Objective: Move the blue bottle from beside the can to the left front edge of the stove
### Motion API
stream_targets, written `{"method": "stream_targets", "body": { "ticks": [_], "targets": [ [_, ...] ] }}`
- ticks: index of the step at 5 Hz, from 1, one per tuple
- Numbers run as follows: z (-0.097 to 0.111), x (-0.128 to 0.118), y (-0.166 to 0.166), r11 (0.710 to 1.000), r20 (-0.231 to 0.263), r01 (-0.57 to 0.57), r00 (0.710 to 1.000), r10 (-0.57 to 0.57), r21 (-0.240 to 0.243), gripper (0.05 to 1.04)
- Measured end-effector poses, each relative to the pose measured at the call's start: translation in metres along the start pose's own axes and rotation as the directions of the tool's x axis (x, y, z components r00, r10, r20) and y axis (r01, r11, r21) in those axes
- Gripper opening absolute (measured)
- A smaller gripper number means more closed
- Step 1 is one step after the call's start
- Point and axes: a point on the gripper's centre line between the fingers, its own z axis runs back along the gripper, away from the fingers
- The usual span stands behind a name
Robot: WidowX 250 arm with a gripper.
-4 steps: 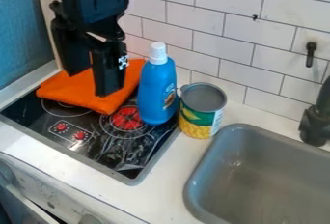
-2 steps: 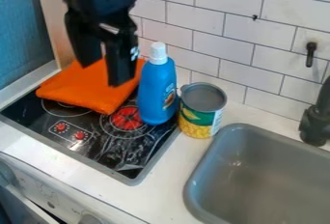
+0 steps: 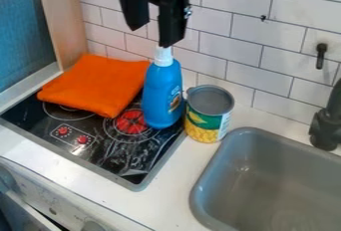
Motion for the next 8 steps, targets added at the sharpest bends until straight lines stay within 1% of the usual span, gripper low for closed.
{"method": "stream_targets", "body": {
  "ticks": [1,2,3,4,5,7,8],
  "targets": [
    [-0.014,0.021,0.009,1.0,-0.044,-0.019,0.999,0.02,0.015,1.004],
    [-0.027,0.03,0.013,0.999,-0.07,-0.035,0.997,0.037,0.023,1.005],
    [-0.042,0.037,0.016,0.999,-0.1,-0.038,0.994,0.04,0.018,1.005],
    [-0.05,0.043,0.019,0.999,-0.116,-0.042,0.992,0.043,0.019,1.004],
    [-0.058,0.04,0.033,0.997,-0.143,-0.08,0.986,0.082,0.021,1.005],
    [-0.06,0.037,0.041,0.994,-0.151,-0.107,0.982,0.109,0.021,1.005],
    [-0.061,0.038,0.04,0.994,-0.143,-0.107,0.984,0.107,0.007,1.005]
  ]
}}
